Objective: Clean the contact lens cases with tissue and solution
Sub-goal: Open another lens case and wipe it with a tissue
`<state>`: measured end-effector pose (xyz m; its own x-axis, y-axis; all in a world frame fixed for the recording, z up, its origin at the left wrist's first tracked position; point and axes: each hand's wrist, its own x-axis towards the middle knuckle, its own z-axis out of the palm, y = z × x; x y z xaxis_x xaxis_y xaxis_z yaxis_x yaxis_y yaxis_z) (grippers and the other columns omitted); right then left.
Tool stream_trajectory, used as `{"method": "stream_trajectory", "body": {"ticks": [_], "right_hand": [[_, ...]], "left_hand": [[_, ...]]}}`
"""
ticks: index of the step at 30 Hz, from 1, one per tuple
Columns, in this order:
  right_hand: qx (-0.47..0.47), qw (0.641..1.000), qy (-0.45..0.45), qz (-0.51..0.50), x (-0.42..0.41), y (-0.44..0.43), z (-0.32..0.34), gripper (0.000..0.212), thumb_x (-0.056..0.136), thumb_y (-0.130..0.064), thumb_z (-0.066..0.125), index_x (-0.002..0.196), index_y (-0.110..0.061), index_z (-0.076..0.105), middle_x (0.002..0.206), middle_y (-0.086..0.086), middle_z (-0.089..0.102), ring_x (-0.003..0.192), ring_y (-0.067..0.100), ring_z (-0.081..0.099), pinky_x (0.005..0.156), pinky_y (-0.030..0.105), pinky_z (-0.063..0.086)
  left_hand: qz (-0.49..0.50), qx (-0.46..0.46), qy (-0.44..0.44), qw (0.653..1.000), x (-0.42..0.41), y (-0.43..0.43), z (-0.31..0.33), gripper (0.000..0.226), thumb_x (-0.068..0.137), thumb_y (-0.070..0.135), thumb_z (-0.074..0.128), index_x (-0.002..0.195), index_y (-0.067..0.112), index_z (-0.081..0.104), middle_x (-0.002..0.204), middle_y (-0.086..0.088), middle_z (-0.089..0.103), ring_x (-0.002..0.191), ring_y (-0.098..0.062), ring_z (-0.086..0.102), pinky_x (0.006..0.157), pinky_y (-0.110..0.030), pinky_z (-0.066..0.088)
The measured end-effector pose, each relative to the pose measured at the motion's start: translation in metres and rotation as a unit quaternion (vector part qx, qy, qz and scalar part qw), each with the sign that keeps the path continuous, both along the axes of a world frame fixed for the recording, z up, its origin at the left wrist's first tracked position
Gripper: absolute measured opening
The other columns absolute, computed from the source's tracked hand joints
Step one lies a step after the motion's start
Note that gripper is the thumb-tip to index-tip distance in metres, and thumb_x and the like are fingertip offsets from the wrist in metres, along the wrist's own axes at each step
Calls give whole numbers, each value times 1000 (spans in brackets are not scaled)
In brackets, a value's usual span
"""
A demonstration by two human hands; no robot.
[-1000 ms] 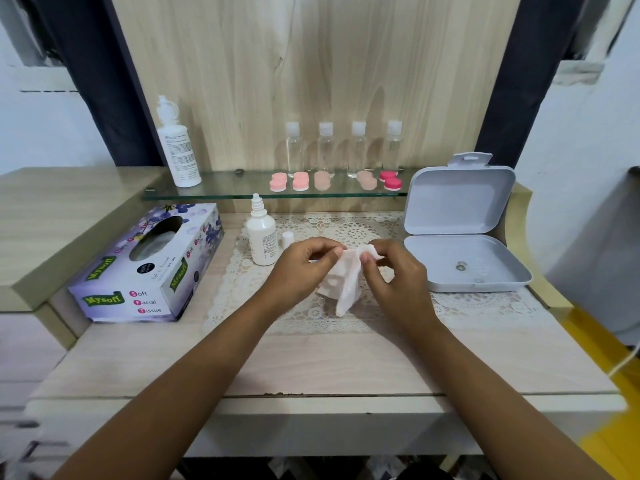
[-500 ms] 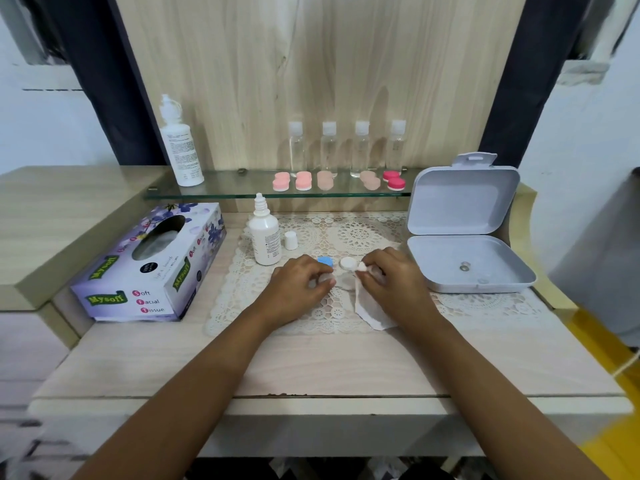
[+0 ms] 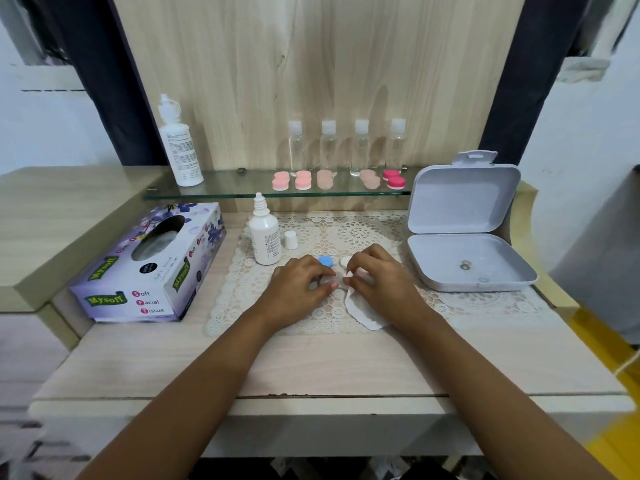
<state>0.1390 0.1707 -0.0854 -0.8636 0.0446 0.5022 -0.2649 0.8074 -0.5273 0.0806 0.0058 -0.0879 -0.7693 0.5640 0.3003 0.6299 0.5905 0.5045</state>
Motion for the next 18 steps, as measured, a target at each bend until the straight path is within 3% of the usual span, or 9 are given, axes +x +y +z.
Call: {"method": "stream_trajectory", "body": {"ticks": [4,9,12,15,18], "right_hand": [[-9,1000,-5,1,-2,2,3,10,77,-8,72,72,0,68,85,12,60,72,13,50,64,1,32],[69,996,-43,24,5,2,1,28,79,-28,59,87,-5,73,92,10,62,82,20,61,74,9,34],[90,993,-61,44,4,4,-4,23,78,-19,60,91,-4,70,94,11,59,83,27,61,77,22,42],[105,992,-53,46,1,6,-4,16,80,-5,63,94,-1,70,97,13,59,86,30,60,77,22,39],[101,992,-54,51,0,6,-3,16,81,-4,63,95,0,70,98,13,58,87,29,60,76,21,37]], "left_hand": [[1,-3,5,1000,0,0,0,27,91,35,56,111,20,65,111,5,57,109,-16,47,99,-44,35],[-3,1,11,1000,-2,-1,-2,26,91,35,57,110,21,66,110,4,58,108,-17,49,97,-45,37],[-5,-1,10,1000,-2,-1,-3,27,91,35,57,112,21,66,112,4,58,108,-17,48,97,-45,37],[-7,-1,11,1000,-2,-1,-4,28,91,35,56,113,21,65,113,5,58,109,-17,48,98,-45,36],[-7,-2,13,1000,-3,-1,-4,28,91,34,56,113,21,65,114,4,58,109,-17,48,98,-45,37]]}}
